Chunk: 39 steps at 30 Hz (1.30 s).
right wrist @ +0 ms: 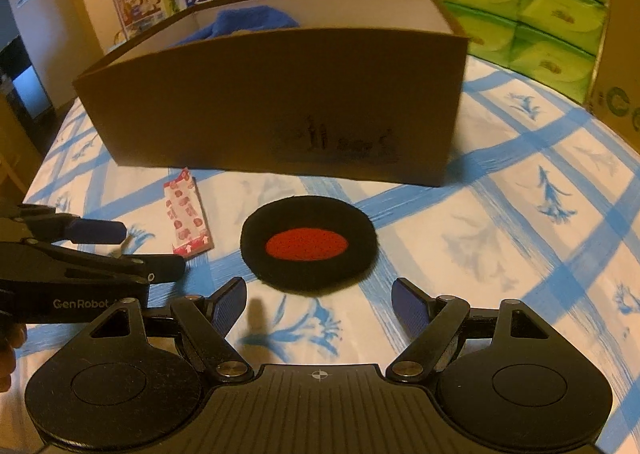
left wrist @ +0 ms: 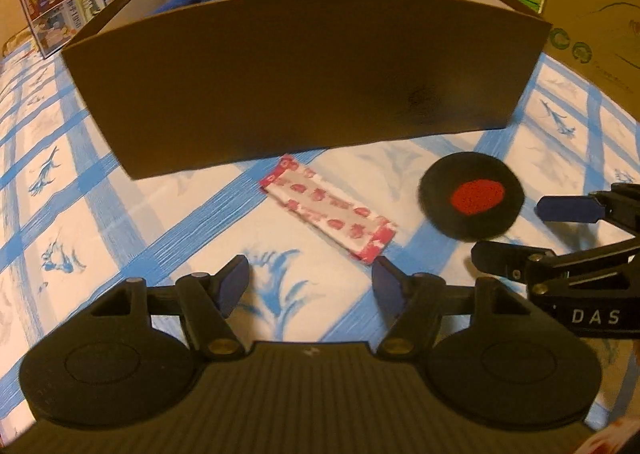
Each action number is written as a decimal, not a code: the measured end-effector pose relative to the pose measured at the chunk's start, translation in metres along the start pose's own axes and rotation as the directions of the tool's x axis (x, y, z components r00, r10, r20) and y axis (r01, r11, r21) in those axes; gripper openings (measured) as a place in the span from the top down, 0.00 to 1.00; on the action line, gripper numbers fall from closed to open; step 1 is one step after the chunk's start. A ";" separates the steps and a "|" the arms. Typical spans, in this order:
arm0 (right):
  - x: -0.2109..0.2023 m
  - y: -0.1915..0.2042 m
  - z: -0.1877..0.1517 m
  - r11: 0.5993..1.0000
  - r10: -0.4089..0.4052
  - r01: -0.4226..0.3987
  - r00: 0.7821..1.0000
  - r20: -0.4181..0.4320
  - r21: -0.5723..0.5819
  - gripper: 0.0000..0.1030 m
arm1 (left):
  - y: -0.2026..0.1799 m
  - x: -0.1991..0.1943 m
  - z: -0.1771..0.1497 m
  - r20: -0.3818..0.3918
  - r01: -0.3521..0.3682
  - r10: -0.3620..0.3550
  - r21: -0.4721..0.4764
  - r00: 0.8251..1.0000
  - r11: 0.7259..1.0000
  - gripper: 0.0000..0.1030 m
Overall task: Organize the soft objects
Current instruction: 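Close the right tool on the black red-centred pad while the left tool approaches the packet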
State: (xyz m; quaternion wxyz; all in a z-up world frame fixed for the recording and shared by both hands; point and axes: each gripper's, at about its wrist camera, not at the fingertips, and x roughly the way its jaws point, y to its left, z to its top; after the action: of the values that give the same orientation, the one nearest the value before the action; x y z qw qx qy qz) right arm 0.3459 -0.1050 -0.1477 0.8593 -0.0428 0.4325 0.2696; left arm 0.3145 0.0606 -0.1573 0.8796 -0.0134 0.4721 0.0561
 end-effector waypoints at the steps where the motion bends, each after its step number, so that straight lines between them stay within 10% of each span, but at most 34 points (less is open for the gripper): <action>1: 0.002 0.001 0.000 1.000 0.001 -0.001 1.000 -0.002 -0.009 0.23 | 0.004 0.000 -0.001 0.001 -0.007 0.007 -0.009 1.000 1.000 0.36; 13: 0.013 0.012 0.003 1.000 -0.016 0.016 1.000 0.014 -0.020 0.23 | 0.057 -0.015 -0.009 0.001 -0.033 0.033 -0.112 0.999 0.993 0.39; 34: 0.040 0.021 0.015 0.994 -0.093 0.098 0.992 0.087 -0.054 0.15 | 0.022 0.025 0.034 0.021 0.018 -0.017 -0.013 1.000 1.000 0.40; 39: 0.037 0.022 0.013 0.993 -0.086 0.094 0.992 0.097 -0.077 0.21 | 0.023 0.023 0.034 0.031 0.019 -0.019 -0.002 0.999 1.000 0.64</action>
State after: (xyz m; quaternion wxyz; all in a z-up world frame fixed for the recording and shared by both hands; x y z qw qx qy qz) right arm 0.3623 -0.0667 -0.1644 0.8874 -0.0846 0.3782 0.2497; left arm 0.3527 0.0877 -0.1575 0.8874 -0.0179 0.4581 0.0484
